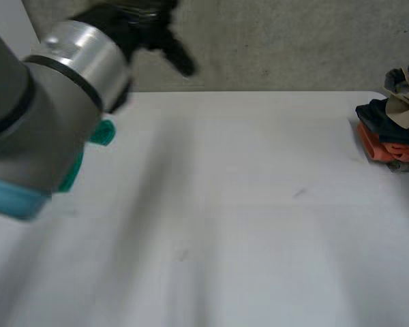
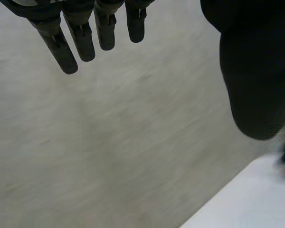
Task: Fold the laundry.
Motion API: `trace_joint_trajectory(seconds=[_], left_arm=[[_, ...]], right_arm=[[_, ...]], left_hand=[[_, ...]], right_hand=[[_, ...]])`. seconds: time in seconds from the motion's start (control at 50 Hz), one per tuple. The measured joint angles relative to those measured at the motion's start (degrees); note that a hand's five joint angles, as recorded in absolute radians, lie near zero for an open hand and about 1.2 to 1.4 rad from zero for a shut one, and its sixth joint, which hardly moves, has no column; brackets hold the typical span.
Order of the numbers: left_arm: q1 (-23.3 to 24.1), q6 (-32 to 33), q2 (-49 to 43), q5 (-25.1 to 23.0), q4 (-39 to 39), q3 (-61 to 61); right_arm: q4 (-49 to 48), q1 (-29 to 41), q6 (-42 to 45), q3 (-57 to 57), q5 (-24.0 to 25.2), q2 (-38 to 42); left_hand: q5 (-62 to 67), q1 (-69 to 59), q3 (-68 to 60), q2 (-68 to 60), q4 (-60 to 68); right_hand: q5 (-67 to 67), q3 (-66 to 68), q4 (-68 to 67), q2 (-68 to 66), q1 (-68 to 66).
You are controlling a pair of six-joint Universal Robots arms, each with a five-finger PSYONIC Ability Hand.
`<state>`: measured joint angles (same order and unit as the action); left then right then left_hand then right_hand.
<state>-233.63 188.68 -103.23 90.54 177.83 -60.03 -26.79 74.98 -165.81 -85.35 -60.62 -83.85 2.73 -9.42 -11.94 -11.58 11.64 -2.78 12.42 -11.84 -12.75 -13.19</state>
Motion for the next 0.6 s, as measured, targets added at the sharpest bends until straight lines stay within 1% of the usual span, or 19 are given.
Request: trace_joint_trajectory(seconds=[0.08, 0.1, 0.12, 0.16, 0.2, 0.22, 0.24, 0.26, 0.3, 0.34, 0.42, 0.48, 0.54, 0.56, 0.58, 0.6], left_arm=[[-7.9, 8.9, -0.4, 2.2, 1.1, -3.7], [-8.8, 10.0, -0.6, 2.3, 1.3, -4.2], [-11.6, 13.6, -1.5, 2.5, 1.9, -5.8], [-15.6, 18.2, -3.4, 2.5, 3.3, -7.9], [-18.9, 21.5, -5.6, 2.3, 5.1, -9.6], [-18.9, 21.5, -5.6, 2.3, 5.1, -9.6], [-22.8, 24.8, -8.7, 1.8, 7.9, -11.0], [-24.8, 26.4, -10.9, 1.4, 9.8, -11.6], [-27.5, 28.2, -14.2, 0.3, 12.6, -11.8], [-30.4, 30.4, -19.0, -1.8, 16.0, -11.1], [-34.7, 35.0, -29.6, -7.4, 21.0, -6.0], [-37.1, 38.2, -37.3, -10.7, 22.5, 0.0], [-38.9, 40.5, -43.5, -12.3, 22.7, 6.2], [-39.5, 41.2, -45.6, -12.7, 22.7, 8.6], [-39.9, 41.6, -47.4, -12.9, 22.5, 10.8], [-40.3, 42.0, -49.2, -13.0, 22.2, 13.1]], right_arm=[[-3.6, 9.0, -0.8, -10.3, 4.6, -4.3], [-3.8, 10.0, -0.7, -11.4, 4.9, -4.6], [-4.3, 13.4, -0.3, -14.5, 5.6, -5.2], [-4.4, 17.3, 0.8, -18.1, 6.0, -5.5], [-4.1, 19.9, 2.1, -20.5, 5.8, -5.2], [-4.1, 19.9, 2.1, -20.5, 5.8, -5.2], [-3.5, 22.4, 3.9, -22.9, 5.2, -4.6], [-3.2, 23.4, 4.9, -24.0, 4.8, -4.2], [-2.7, 24.5, 6.6, -25.4, 3.9, -3.4], [-2.1, 25.1, 8.6, -26.7, 2.7, -2.5], [-1.3, 25.0, 11.7, -28.6, 0.6, -0.8], [-1.0, 24.5, 12.8, -29.6, -0.3, 0.1], [-0.9, 24.2, 13.2, -30.6, -0.5, 0.5], [-0.9, 24.2, 13.2, -31.0, -0.5, 0.5], [-0.9, 24.1, 13.2, -31.2, -0.5, 0.6], [-0.9, 24.1, 13.2, -31.5, -0.5, 0.6]], left_hand=[[0.0, 0.1, 0.0, 0.0, 0.0], [0.0, 0.1, 0.0, 0.0, 0.0], [0.0, 0.1, 0.0, 0.0, 0.0], [0.0, 0.1, 0.0, 0.0, 0.0], [0.0, 0.1, 0.0, 0.0, 0.0], [0.0, 0.1, 0.0, 0.0, 0.0], [0.0, 0.1, 0.0, 0.0, 0.0], [0.0, 0.1, 0.0, 0.0, 0.0], [0.0, 0.1, 0.0, 0.0, 0.0], [0.0, 0.1, 0.0, 0.0, 0.0], [0.0, 0.1, 0.0, 0.0, 0.0], [0.0, 0.1, 0.0, 0.0, 0.0], [0.0, -0.5, -0.1, -0.2, 0.1], [0.7, -2.5, -1.0, -1.0, 1.1], [4.4, -8.1, -4.9, -5.6, 5.0], [5.6, -9.7, -6.1, -6.3, 6.3]], right_hand=[[0.0, 0.0, 0.0, 0.0, 0.0], [0.0, 0.0, 0.0, 0.0, 0.0], [0.0, 0.0, 0.0, 0.0, 0.0], [0.0, 0.0, 0.0, 0.0, 0.0], [0.0, 0.0, 0.0, 0.0, 0.0], [0.0, 0.0, 0.0, 0.0, 0.0], [0.0, 0.0, 0.0, 0.0, 0.0], [0.0, 0.0, 0.0, 0.0, 0.0], [0.0, 0.0, 0.0, 0.0, 0.0], [0.0, 0.0, 0.0, 0.0, 0.0], [0.0, 0.0, 0.0, 0.0, 0.0], [0.0, 0.0, 0.0, 0.0, 0.0], [0.0, 0.0, 0.0, 0.0, 0.0], [0.0, 0.0, 0.0, 0.0, 0.0], [0.0, 0.0, 0.0, 0.0, 0.0], [0.0, 0.0, 0.0, 0.0, 0.0]])
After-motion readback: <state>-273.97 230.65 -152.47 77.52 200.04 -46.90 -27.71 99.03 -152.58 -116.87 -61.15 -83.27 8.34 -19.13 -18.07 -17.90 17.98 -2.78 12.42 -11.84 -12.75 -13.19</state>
